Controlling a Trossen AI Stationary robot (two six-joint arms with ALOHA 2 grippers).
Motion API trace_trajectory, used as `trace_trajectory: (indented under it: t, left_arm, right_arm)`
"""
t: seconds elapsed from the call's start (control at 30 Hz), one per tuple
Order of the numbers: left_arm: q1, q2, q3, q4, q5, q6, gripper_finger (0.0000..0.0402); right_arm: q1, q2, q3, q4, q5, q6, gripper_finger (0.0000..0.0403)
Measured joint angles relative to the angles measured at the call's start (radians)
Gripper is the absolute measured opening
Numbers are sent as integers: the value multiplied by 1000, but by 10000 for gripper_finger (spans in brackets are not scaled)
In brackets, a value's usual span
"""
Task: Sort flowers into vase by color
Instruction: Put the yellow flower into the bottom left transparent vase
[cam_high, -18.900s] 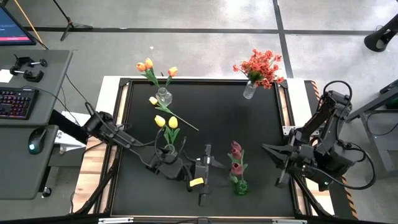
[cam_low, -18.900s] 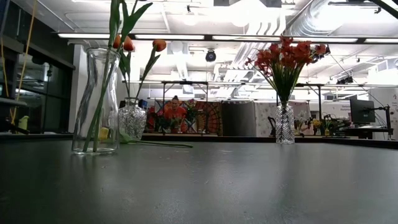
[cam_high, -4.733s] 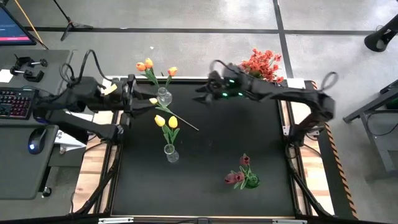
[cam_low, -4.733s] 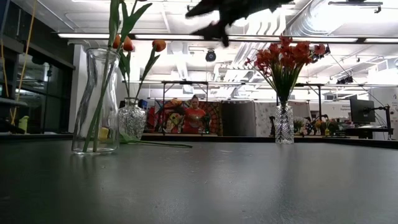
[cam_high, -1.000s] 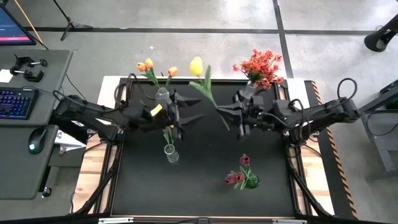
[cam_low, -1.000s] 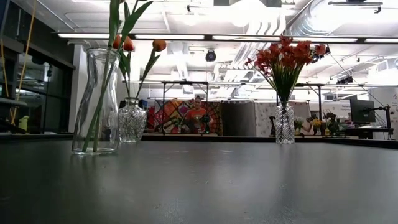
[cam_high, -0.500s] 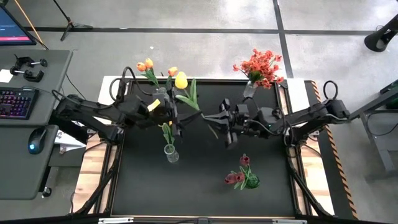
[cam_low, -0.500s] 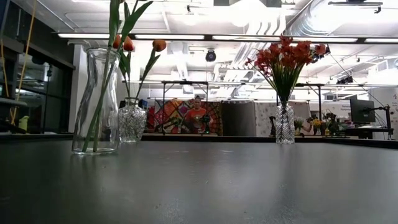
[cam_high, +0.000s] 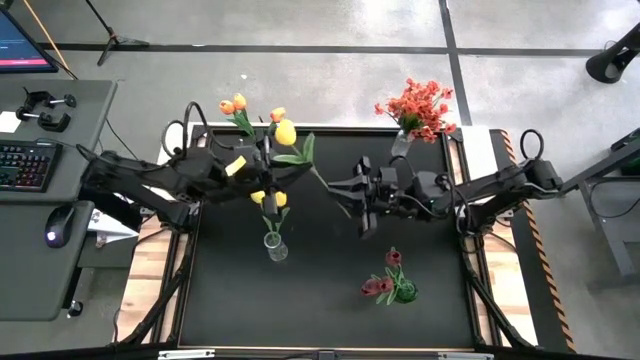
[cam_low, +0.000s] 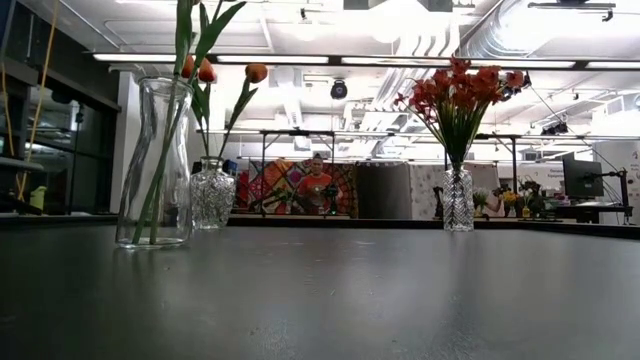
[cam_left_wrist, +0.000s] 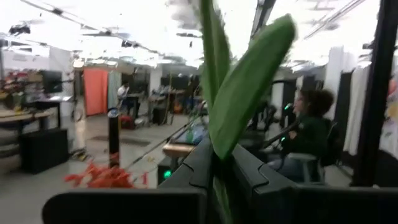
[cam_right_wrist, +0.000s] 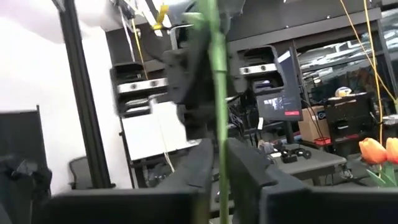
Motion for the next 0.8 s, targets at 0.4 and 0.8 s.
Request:
trace_trajectory:
  t: [0.4, 0.8]
  left_arm:
    - [-80, -183, 0, -407, -32, -103, 1]
    - [-463, -246, 0, -600, -190, -460, 0]
  right_arm:
    - [1, -181, -1, -217, 219, -143, 257]
    - [1, -390, -1, -551, 288, -111, 272]
